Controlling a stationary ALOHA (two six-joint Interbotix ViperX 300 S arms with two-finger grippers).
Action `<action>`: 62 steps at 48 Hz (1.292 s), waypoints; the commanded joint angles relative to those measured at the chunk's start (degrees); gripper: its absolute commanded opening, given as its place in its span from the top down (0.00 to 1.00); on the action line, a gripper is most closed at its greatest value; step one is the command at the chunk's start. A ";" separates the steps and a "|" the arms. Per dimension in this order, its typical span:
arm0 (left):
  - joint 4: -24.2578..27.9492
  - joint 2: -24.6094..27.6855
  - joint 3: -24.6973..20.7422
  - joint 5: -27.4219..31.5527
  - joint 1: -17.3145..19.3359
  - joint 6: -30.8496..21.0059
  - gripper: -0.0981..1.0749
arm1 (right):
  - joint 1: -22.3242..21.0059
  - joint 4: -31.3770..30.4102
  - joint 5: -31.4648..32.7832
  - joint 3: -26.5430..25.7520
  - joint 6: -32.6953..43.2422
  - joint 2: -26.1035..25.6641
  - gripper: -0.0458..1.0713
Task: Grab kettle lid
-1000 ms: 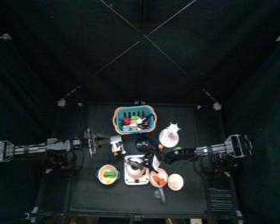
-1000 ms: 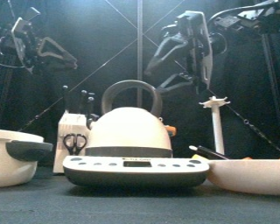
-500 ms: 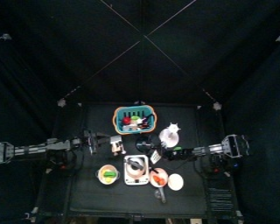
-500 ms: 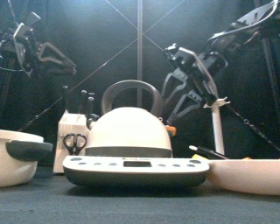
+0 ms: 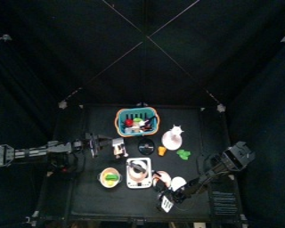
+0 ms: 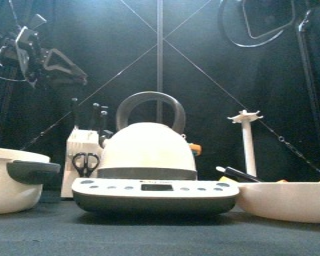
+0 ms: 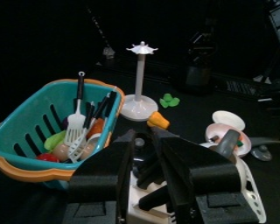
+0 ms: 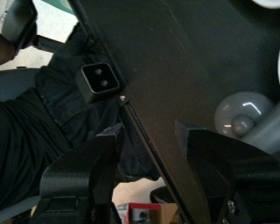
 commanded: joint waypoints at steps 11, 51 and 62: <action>-0.09 0.18 -1.14 -0.18 0.09 0.18 0.34 | -0.44 -0.18 12.39 0.97 -0.18 -3.69 0.19; 0.00 0.09 -0.97 -0.26 0.44 0.09 0.34 | -1.14 -1.93 19.78 -5.19 -0.26 3.87 0.22; 0.00 0.18 -0.97 -0.26 0.35 0.09 0.34 | -0.79 -1.93 19.42 -5.89 -0.35 5.71 0.24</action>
